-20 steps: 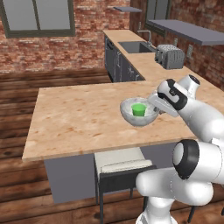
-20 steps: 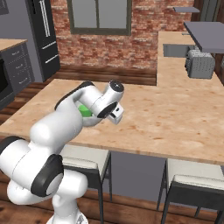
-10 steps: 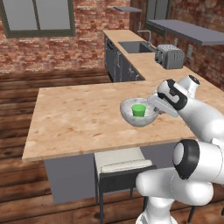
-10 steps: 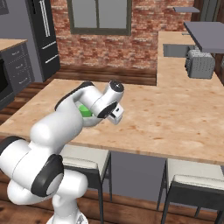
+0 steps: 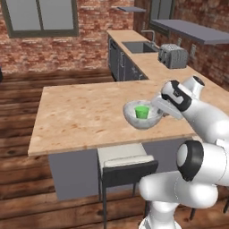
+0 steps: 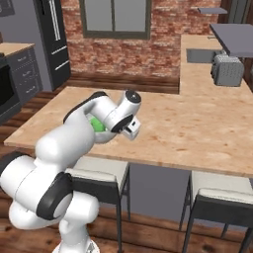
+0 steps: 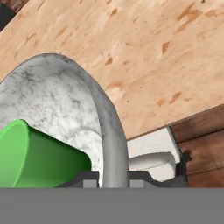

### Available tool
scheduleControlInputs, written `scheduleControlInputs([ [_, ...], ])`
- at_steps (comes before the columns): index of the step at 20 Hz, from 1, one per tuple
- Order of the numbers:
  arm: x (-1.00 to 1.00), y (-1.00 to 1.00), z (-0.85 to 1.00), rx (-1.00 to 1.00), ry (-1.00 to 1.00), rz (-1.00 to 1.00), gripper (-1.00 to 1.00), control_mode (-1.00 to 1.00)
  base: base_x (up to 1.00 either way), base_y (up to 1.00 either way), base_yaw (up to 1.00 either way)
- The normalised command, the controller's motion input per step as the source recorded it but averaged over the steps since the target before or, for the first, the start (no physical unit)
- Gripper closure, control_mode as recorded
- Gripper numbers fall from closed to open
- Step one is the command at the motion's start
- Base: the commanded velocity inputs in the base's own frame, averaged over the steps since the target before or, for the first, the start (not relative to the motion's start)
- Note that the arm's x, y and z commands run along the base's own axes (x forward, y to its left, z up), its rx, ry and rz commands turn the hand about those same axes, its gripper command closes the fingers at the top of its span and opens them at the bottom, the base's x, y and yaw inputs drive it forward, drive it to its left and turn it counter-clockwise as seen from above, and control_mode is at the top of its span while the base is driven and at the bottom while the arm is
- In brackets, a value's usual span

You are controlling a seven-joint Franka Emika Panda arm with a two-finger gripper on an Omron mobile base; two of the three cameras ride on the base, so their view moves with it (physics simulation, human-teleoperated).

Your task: Place the cup inside the bowl on the dining table and move the bowl to any counter.

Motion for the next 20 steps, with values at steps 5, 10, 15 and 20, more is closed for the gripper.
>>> scheduleControlInputs([
  [5,0.0,0.0,0.0,0.0,0.0,0.0,1.0,1.0,-0.88,0.67,0.08],
  [10,0.0,0.0,0.0,0.0,0.0,0.0,1.0,1.0,-0.46,0.68,0.06],
  [15,0.0,0.0,0.0,0.0,0.0,0.0,1.0,1.0,-0.06,0.82,0.03],
  [20,0.0,0.0,0.0,0.0,0.0,0.0,1.0,1.0,-0.02,0.79,0.0],
])
